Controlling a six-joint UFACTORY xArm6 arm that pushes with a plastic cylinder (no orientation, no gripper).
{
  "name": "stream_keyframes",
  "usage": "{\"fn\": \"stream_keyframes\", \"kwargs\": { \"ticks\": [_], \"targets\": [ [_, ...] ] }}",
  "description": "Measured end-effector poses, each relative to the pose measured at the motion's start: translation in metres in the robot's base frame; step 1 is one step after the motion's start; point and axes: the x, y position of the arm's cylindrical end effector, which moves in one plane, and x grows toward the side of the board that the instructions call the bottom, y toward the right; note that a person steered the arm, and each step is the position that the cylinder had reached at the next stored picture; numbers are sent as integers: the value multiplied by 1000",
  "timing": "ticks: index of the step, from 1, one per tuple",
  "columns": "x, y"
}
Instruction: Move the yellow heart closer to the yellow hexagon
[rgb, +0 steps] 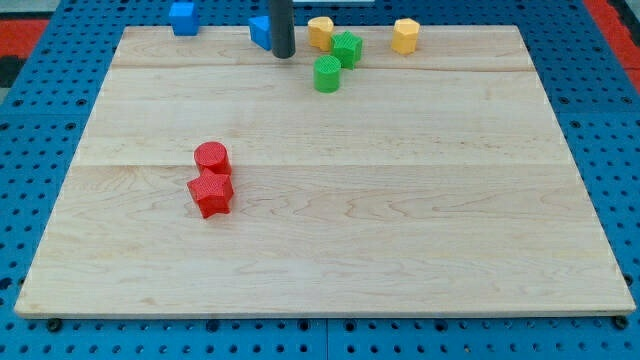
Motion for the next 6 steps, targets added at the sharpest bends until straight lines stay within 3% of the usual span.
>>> {"fn": "stream_keyframes", "kwargs": {
  "ticks": [2, 3, 5, 6],
  "targets": [
    [-40, -4],
    [-49, 26],
    [-22, 102],
    [-8, 107]
  ]
}}
